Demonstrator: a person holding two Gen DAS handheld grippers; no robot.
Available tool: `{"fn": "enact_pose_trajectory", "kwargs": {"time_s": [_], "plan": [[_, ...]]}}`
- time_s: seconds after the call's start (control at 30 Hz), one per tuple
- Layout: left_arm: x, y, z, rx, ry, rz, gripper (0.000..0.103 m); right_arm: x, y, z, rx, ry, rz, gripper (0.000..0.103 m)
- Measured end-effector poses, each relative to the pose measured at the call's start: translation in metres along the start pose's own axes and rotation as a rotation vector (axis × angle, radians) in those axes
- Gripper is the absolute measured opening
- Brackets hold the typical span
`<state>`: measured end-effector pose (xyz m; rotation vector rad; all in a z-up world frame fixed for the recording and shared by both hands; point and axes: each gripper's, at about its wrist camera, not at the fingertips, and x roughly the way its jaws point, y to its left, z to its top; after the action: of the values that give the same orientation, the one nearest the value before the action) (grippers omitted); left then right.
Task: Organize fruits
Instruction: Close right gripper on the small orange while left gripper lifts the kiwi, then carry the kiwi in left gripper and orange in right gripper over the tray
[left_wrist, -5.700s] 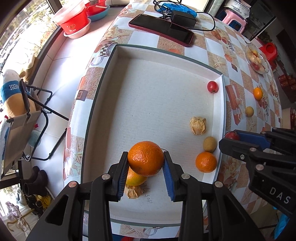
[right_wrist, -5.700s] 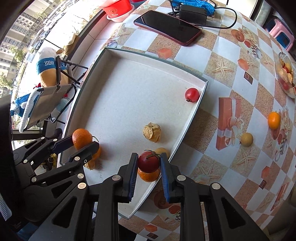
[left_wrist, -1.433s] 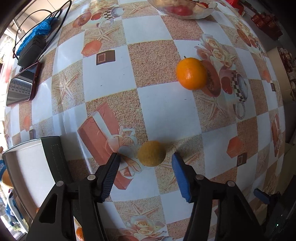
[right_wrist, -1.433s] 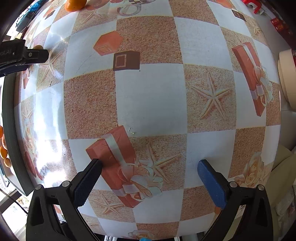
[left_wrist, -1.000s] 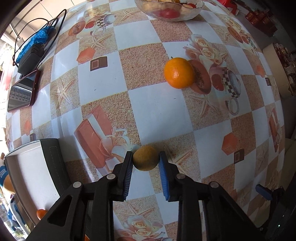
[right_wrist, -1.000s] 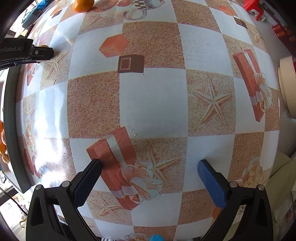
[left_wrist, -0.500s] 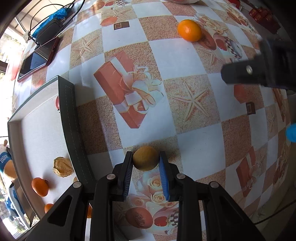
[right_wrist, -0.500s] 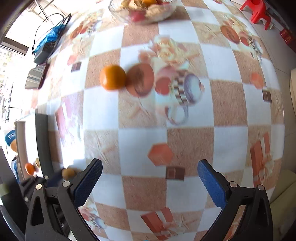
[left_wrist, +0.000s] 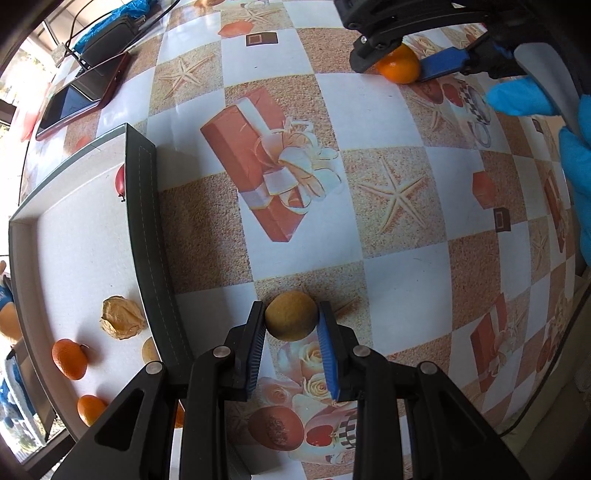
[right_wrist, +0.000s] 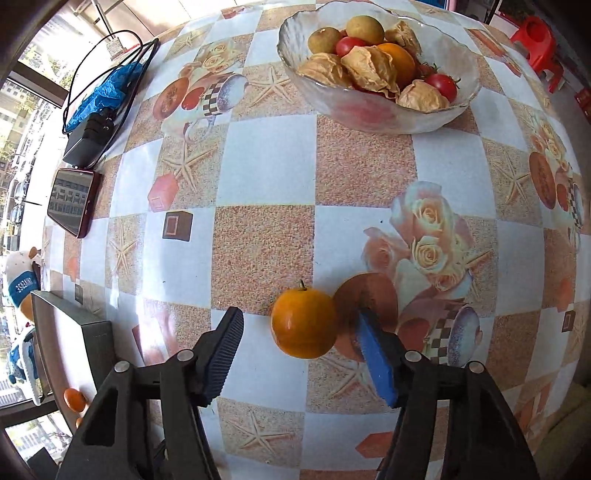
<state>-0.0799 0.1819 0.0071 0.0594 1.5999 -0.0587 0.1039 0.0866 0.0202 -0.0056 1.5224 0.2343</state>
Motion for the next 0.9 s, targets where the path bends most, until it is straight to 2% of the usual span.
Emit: {"fn": "enact_pose_trajectory", "kwargs": {"time_s": [0.03,0.1,0.2,0.33,0.47,0.57,0.67,0.73,0.9], "plan": [[0.0,0.002,0.002,0.001,0.0,-0.001,0.031,-0.001,0.002,0.0,-0.01,-0.007,-0.004,0.036],[0.001,-0.001,0.003,0.006,0.0,0.0,0.031,0.0,-0.001,-0.006,-0.009,0.004,0.033,0.036],[0.002,-0.003,0.007,0.003,-0.001,-0.007,0.031,-0.006,-0.008,-0.02,0.005,0.0,0.044,0.036],[0.001,-0.003,0.005,0.013,-0.014,-0.004,0.031,-0.008,-0.023,-0.062,0.025,0.038,0.054,0.036],[0.0,-0.004,-0.001,0.02,-0.015,-0.01,0.03,-0.013,-0.038,-0.12,0.056,0.067,0.06,0.036],[0.001,0.002,-0.006,0.006,-0.003,-0.04,0.03,-0.018,-0.046,-0.155,0.087,0.088,0.068,0.036],[-0.002,0.012,-0.016,-0.031,0.007,-0.13,0.03,-0.022,-0.052,-0.183,0.117,0.105,0.07,0.036],[-0.009,0.017,-0.024,-0.035,0.005,-0.165,0.03,-0.026,-0.054,-0.195,0.132,0.116,0.073,0.036],[-0.027,0.021,-0.044,-0.001,-0.006,-0.162,0.03,-0.028,-0.055,-0.229,0.166,0.136,0.088,0.036]]}}
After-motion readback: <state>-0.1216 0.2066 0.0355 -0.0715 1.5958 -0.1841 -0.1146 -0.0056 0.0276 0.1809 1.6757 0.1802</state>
